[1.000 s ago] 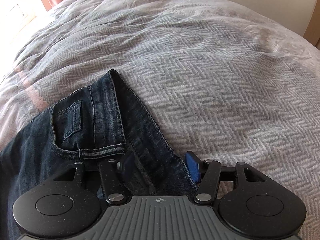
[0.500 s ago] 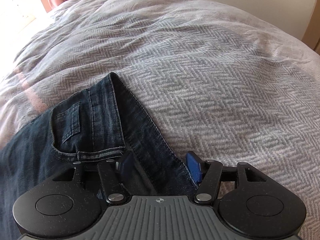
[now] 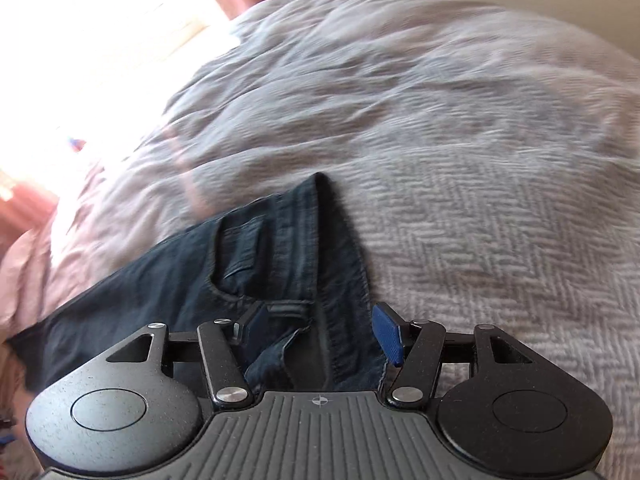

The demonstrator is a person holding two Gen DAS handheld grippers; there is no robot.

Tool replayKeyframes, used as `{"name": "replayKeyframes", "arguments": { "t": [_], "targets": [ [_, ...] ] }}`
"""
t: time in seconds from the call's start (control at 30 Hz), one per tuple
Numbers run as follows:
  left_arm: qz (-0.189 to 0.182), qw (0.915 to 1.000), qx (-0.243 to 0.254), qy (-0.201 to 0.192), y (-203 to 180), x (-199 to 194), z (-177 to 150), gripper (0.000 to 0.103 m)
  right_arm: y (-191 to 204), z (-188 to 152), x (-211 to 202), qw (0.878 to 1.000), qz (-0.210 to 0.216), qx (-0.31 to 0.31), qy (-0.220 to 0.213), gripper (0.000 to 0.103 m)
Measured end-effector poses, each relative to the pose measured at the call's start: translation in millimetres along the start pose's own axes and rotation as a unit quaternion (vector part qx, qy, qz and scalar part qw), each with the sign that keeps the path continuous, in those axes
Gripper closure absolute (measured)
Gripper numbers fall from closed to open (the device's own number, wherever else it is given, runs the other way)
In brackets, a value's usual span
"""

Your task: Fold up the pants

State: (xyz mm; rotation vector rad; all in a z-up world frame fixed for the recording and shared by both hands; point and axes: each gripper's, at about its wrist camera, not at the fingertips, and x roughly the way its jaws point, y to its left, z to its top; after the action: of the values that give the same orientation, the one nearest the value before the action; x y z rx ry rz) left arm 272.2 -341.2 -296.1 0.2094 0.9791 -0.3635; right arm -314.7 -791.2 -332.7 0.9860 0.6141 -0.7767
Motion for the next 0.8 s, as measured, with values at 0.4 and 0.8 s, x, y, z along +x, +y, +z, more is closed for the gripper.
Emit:
{"name": "replayKeyframes", "arguments": {
  "t": [0.4, 0.8],
  "targets": [
    [-0.005, 0.9920, -0.107, 0.068, -95, -103, -198, 0.049, -15, 8, 57, 0.956, 0.197, -0.129, 0.173, 0.053],
    [0.003, 0.9913, -0.104, 0.081, -120, -137, -236, 0.049, -45, 8, 36, 0.978, 0.138, -0.073, 0.135, 0.094]
  ]
}}
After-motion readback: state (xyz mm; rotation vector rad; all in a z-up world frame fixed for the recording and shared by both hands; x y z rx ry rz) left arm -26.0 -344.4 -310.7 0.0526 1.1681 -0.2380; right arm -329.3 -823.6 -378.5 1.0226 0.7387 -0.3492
